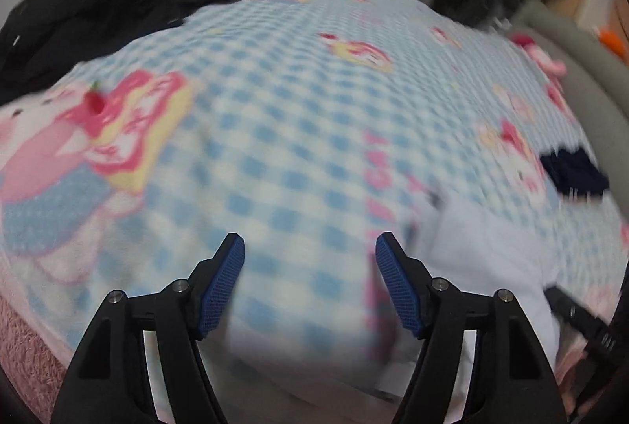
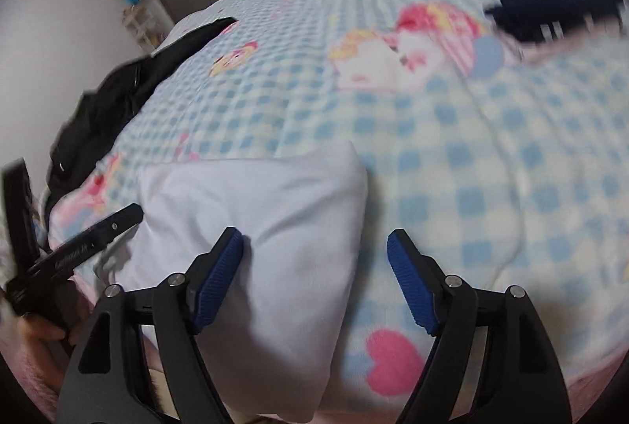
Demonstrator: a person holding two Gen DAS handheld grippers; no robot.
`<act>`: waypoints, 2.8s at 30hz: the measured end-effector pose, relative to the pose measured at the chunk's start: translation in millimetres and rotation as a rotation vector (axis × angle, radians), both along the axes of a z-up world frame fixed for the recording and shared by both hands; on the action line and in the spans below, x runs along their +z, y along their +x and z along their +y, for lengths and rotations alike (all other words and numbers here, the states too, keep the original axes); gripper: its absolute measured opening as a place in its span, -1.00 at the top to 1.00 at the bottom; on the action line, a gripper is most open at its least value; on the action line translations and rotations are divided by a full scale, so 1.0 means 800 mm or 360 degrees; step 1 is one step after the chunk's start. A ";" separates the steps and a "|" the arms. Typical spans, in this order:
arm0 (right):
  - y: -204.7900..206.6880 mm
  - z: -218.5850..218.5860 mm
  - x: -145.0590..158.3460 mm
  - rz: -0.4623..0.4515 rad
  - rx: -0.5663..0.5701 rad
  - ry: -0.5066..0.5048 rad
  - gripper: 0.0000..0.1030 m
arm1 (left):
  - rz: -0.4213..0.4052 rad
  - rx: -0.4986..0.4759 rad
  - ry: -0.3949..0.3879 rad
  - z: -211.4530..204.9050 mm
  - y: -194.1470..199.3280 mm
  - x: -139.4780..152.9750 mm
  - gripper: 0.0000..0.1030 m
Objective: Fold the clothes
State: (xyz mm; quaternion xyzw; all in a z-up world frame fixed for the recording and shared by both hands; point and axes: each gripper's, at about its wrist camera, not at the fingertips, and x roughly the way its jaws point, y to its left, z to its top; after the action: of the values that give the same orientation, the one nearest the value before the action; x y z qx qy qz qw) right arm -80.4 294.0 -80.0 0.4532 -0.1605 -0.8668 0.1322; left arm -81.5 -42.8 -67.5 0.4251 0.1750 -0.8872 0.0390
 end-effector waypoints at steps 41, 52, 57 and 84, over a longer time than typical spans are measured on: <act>0.029 0.001 0.008 0.0170 0.0080 -0.0138 -0.73 | 0.0027 -0.0572 0.0351 0.055 0.047 -0.007 -0.38; 0.026 0.000 -0.010 0.0028 0.0086 -0.0094 -0.79 | -0.0021 -0.0693 0.0712 0.050 0.042 -0.038 -0.47; 0.027 -0.022 -0.013 0.0025 0.0164 -0.0013 -0.85 | -0.0075 -0.0649 0.0792 0.051 0.033 -0.059 -0.53; 0.014 -0.034 -0.030 -0.0062 0.0160 -0.0020 -0.95 | 0.0040 -0.0702 0.0498 0.083 0.045 -0.048 -0.35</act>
State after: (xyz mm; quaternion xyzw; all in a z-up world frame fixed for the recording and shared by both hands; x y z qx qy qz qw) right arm -69.5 266.6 -104.2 0.4766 -0.1456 -0.8491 0.1752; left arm -45.4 23.8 -106.2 0.4426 0.2138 -0.8417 -0.2234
